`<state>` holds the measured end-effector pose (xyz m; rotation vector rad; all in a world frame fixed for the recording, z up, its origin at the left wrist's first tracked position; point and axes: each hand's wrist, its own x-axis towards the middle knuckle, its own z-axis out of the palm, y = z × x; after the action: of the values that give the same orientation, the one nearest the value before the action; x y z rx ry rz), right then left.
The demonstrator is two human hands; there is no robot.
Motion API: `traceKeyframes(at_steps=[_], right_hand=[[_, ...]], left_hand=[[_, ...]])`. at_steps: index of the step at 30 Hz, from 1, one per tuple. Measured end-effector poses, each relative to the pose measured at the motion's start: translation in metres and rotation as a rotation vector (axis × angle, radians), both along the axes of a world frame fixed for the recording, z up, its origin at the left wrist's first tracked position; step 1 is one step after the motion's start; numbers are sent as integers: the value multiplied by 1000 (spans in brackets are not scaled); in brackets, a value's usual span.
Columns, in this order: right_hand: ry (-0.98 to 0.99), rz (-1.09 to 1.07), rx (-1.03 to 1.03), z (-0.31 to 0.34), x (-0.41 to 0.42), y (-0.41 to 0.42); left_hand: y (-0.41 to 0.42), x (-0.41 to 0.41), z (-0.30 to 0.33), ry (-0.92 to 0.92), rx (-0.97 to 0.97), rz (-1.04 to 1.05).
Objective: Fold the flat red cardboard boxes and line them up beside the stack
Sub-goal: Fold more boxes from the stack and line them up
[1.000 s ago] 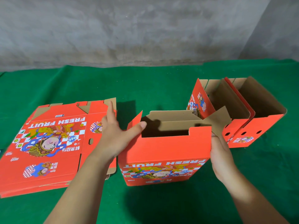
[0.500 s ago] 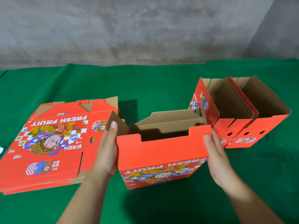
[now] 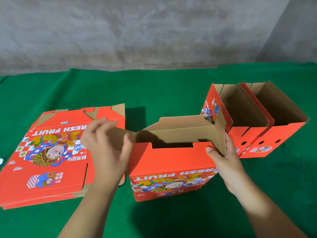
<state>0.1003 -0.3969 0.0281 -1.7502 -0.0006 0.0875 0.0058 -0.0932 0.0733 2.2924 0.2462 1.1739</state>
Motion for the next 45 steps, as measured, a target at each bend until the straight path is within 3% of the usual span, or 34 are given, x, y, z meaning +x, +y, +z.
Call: traceKeyframes(at_steps=[2, 5, 8, 11, 14, 15, 17, 20, 23, 24, 33, 41, 45], right_hand=[[3, -12, -7, 1, 0, 0], [-23, 2, -23, 2, -1, 2], [-95, 75, -51, 6, -5, 4], [-252, 155, -229, 6, -9, 0], [-240, 244, -299, 4, -8, -11], [-228, 272, -318, 4, -7, -17], [-237, 318, -367, 4, -5, -26], [-247, 368, -411, 4, -6, -28], [-233, 379, -431, 6, -5, -24], [-221, 376, -436, 8, -3, -23], [-191, 394, -404, 12, -4, -22], [-176, 313, -210, 13, -6, -15], [-115, 151, -74, 16, -2, -8]], left_hand=[[-6, 2, 12, 56, 335, -199], [-21, 14, 17, 449, 540, -332], [-24, 29, 11, 780, 522, -191], [-22, 42, 6, 847, 513, -136], [-15, 47, 11, 819, 535, -126], [-10, 46, 13, 769, 499, -98], [5, 36, 18, 608, 251, 38], [25, 5, 5, 413, -390, 146], [29, -20, -15, 189, -1147, -168], [24, -24, -21, 145, -1319, -262], [-9, -23, -20, 175, -1175, -317], [-20, -9, -30, 200, -1008, -224], [-15, -9, -31, 184, -1013, -237]])
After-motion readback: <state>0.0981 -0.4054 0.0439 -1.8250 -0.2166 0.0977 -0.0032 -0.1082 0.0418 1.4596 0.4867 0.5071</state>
